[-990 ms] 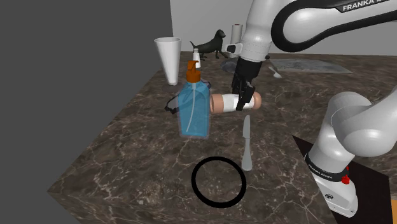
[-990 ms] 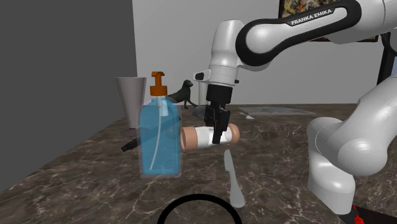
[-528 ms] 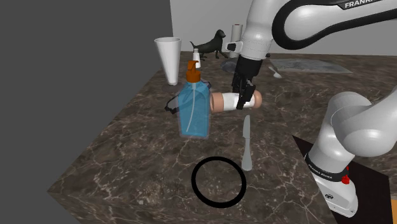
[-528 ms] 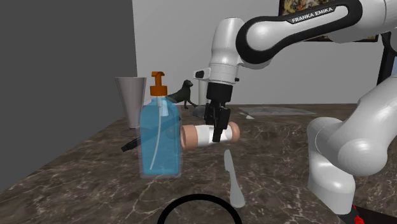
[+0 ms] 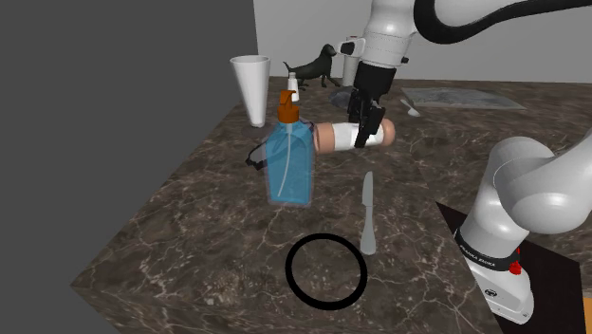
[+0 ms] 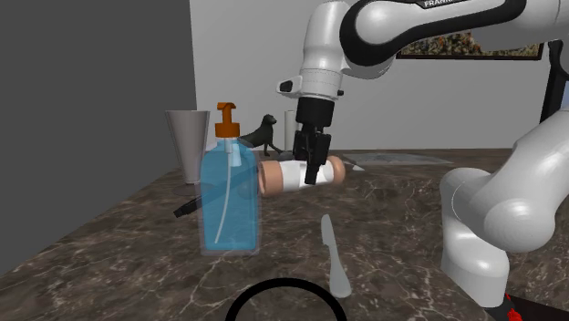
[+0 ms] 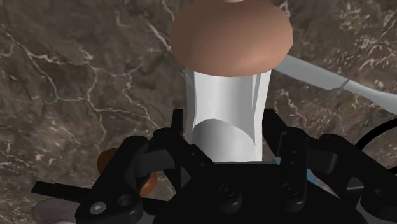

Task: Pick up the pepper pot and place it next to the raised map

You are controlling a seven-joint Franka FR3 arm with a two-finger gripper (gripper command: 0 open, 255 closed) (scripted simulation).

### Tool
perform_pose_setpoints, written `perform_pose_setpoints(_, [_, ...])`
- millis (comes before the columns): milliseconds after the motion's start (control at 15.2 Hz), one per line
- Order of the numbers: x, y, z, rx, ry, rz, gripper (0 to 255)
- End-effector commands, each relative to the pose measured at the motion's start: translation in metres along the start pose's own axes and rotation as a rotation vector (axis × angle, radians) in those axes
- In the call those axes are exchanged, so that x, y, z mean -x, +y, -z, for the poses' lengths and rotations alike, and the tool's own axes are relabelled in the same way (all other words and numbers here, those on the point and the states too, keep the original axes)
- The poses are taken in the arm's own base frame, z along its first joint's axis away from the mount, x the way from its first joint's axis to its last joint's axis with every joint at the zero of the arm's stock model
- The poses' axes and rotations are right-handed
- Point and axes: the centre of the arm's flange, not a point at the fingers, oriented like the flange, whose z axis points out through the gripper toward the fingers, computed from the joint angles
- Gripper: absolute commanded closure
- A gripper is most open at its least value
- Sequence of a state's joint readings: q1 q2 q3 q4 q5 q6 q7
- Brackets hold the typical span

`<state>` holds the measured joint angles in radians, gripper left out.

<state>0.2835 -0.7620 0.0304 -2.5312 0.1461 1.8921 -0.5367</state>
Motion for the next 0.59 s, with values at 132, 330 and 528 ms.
perform_pose_setpoints(132, [-0.004,-0.001,0.021,0.0,0.0,0.0,255])
perform_pose_setpoints(330, [-0.006,-0.002,0.037,0.0,0.0,0.0,255])
perform_pose_setpoints(528, [-0.009,-0.002,0.053,0.0,0.0,0.0,255])
